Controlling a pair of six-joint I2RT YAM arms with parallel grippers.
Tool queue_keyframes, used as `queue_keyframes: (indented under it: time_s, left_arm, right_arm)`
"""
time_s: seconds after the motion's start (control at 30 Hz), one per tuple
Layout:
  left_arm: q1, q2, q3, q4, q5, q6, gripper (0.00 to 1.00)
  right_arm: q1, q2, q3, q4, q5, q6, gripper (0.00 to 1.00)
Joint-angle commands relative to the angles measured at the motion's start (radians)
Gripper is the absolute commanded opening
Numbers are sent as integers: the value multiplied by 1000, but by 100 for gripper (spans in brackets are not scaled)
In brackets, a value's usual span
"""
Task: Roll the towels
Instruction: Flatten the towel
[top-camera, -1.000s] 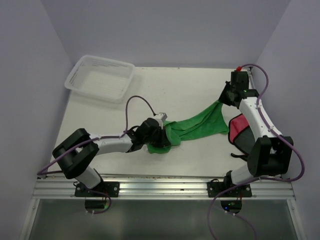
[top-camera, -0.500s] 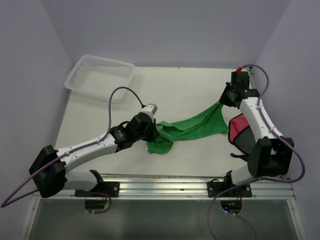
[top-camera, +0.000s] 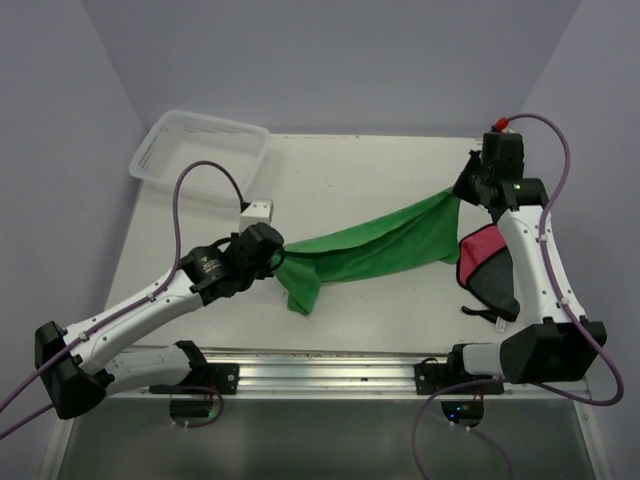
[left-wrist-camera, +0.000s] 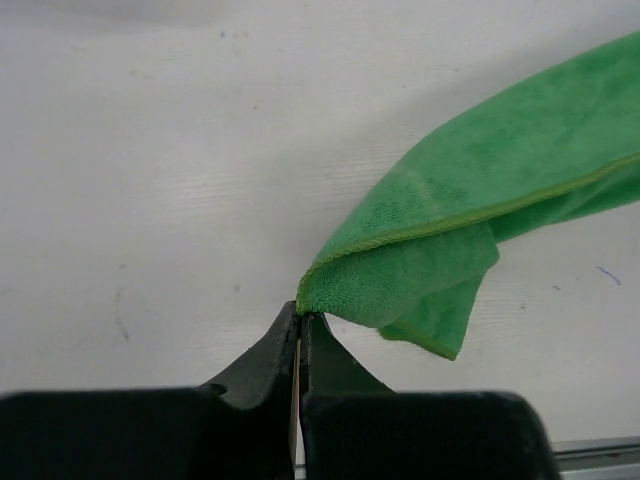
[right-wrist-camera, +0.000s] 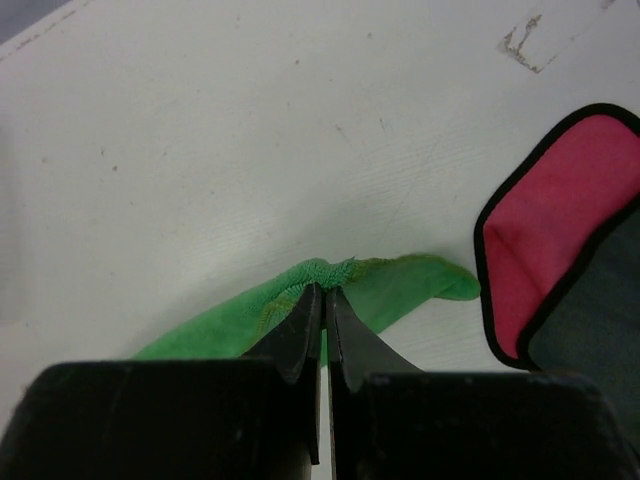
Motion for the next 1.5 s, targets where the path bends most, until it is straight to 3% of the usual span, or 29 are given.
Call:
queue_keyframes:
  time_s: [0.0,0.3,0.57,0.8,0.93,1.17,1.47]
  left_arm:
    - [-1,-18,65,-190,-164,-39,0]
    - [-1,-75,192,-379,-302,-30,0]
    - [-1,-124,326,-454,-352,88,0]
    - [-1,-162,386,-542,-348,77,0]
    - [-1,-225,381,-543,-302,10,0]
    - [-1,-334,343,-453,-168,31,0]
    - [-1,-451,217,-352,-138,36,0]
  right_arm:
    - [-2,-54,87,-72,17,14,0]
    - [-2,-136,194,-189,6,11,0]
    - [0,-233,228,-270,-85,-3,0]
    - [0,-294,306,-379,-111,-19,0]
    - [0,-359,283,-434,-109,-2,0]
    - [0,-480,196,-483,-161,55,0]
    - [0,-551,50,-454,-141,69,0]
